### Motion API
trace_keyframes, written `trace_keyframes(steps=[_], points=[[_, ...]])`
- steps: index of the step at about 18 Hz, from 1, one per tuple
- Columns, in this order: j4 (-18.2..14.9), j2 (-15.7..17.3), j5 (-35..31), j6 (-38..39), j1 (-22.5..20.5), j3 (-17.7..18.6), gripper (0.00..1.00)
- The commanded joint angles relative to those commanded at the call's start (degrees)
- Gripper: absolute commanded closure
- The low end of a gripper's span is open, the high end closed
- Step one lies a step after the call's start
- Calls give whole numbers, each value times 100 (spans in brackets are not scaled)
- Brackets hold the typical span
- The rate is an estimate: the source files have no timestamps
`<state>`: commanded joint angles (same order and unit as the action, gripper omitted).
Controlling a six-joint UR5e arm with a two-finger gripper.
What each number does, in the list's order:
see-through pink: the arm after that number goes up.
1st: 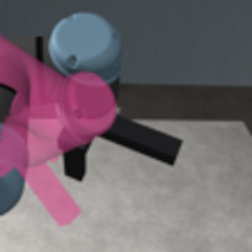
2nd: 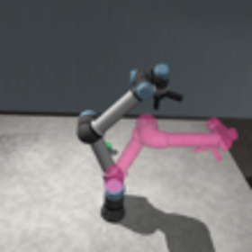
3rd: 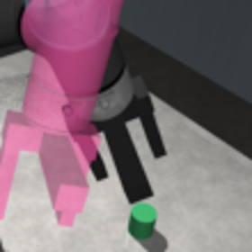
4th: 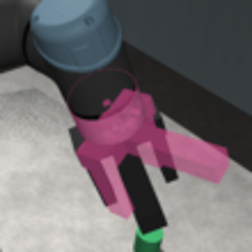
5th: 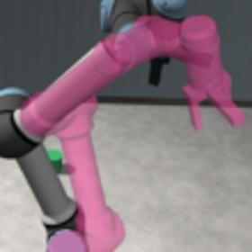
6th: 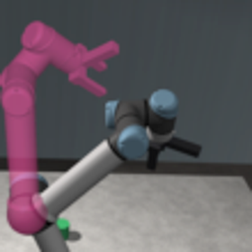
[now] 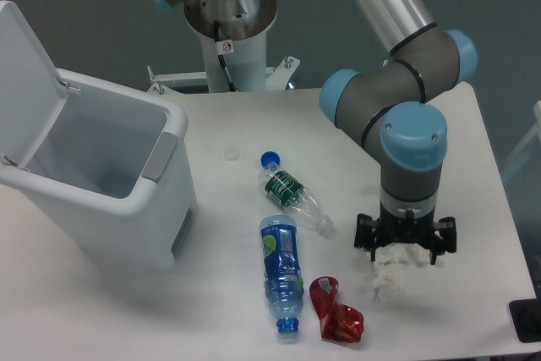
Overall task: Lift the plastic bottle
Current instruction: 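Move the gripper from above the tissues toward the blue-labelled bottle, then lower the open gripper over the blue-labelled bottle's cap end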
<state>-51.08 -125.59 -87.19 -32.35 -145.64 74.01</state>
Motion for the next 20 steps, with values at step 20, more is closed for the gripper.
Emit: trace_keyframes(steps=[20], points=[[230,-475,747,757,1020,192,0]])
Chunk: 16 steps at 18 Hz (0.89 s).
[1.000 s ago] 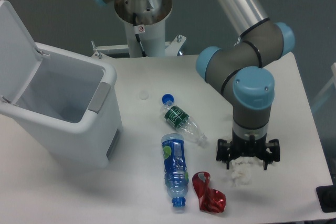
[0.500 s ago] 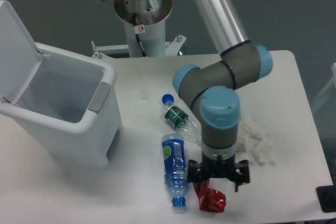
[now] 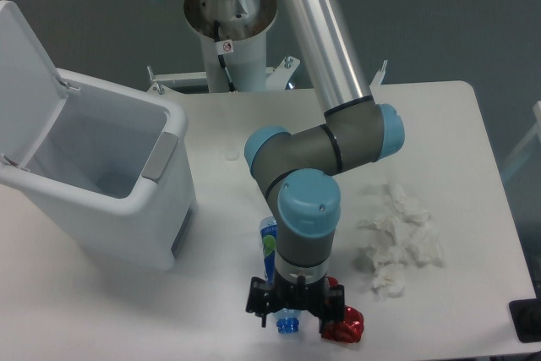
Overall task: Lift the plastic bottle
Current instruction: 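Lower the open gripper over the blue-labelled bottle's cap end, then close the gripper on the blue-labelled bottle near its cap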
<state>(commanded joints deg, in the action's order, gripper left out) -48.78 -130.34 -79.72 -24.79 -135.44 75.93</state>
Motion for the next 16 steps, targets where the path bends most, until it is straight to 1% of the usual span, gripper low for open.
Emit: trace_keyframes(steps=[2,4,10,16], points=[[0,0,-9,0,0,132,0],[9,-70,-227,44,18,141,0],[26,-369,-527,149,53,-131,0],[26,-466,-562,149,53,-210,12]])
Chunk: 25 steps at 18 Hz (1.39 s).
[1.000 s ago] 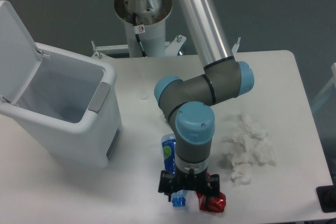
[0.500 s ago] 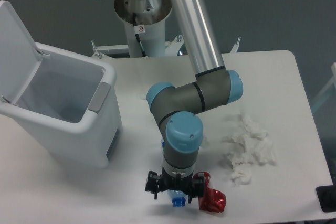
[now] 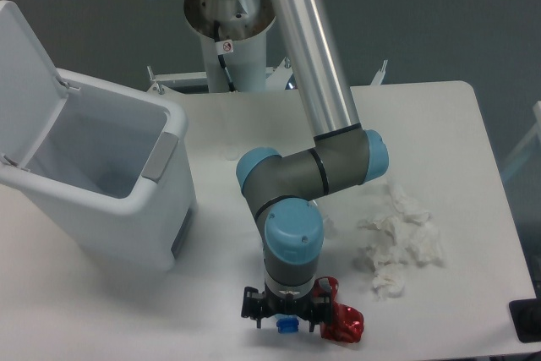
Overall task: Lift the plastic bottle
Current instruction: 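Close the gripper on the blue-labelled bottle near its cap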
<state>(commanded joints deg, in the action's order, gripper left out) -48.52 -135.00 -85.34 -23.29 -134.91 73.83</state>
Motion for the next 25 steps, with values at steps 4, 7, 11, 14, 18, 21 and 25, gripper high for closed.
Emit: trace_keyframes(steps=[4,7,11,14,18,21,25], points=[[9,0,-70,0,0,0,20],[9,0,-70,0,9,0,38],[9,17,-62,0,35,0,59],[0,35,-79,9,44,0,77],[0,149,-176,26,61,0,81],[0,386,-220,-17,70,-9,81],[-17,842,-422,-141,79,35,89]])
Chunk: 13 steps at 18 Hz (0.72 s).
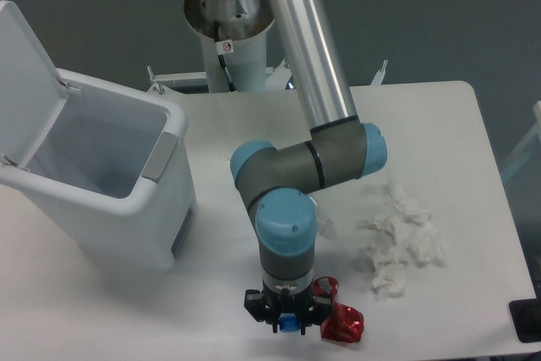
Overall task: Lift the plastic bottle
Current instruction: 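Close the gripper on the blue-labelled bottle near its cap, then lift the blue-labelled bottle upward off the table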
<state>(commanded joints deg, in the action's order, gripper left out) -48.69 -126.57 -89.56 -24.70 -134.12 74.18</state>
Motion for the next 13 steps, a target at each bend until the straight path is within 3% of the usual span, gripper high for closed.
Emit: trace_keyframes(steps=[1,2,10,13], points=[[-9,114,0,0,0,52,98],[-9,211,0,-9,9,70,100],[-70,914,35,-887,333,53,98],[-482,1213,26,-1406,422,97,97]])
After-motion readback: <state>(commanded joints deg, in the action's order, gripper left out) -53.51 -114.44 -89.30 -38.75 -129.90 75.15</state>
